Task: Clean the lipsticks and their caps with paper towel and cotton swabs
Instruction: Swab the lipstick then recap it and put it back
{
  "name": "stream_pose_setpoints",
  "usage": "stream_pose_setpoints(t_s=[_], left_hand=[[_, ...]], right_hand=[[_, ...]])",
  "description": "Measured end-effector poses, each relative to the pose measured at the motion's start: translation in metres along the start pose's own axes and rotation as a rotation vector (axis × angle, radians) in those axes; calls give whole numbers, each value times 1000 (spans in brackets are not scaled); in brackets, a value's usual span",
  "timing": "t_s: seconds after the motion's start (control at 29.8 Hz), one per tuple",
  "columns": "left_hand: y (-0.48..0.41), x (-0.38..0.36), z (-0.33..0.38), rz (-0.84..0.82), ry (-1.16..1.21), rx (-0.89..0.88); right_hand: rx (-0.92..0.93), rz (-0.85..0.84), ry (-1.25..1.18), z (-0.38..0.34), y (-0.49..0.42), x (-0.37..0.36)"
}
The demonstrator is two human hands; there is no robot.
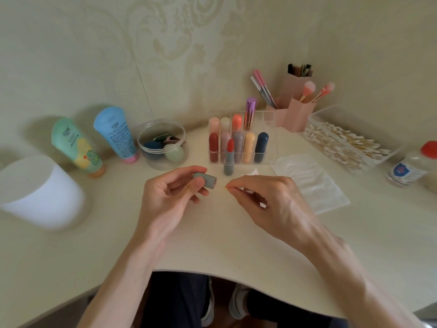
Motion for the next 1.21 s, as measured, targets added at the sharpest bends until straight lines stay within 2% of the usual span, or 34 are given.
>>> stream_pose_setpoints(t_s=[0.17,0.54,0.67,0.87,1.21], left_hand=[[1,-1,2,-16,20,2],[1,-1,2,-23,43,-3],[2,-2,3,-29,59,1],[3,-3,4,-34,74,-9],[3,-3,4,-43,41,-17]], right_hand=[[-44,-66,-101,1,1,-2],[-262,-158,-417,12,1,-12],[-340,-213,-593,15,3,-16],[-389,-231,-766,14,3,-19],[-455,-141,-741,13,2,-14]])
Point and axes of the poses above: each hand's wrist, its own y-axis away from the middle knuckle, its own x-axis out of the back of the hand, z = x × y, the point moved 6 cm from there along -y, towards the middle knuckle, and after that the axes turned 1 degree about -x, right-handed, at the moved point
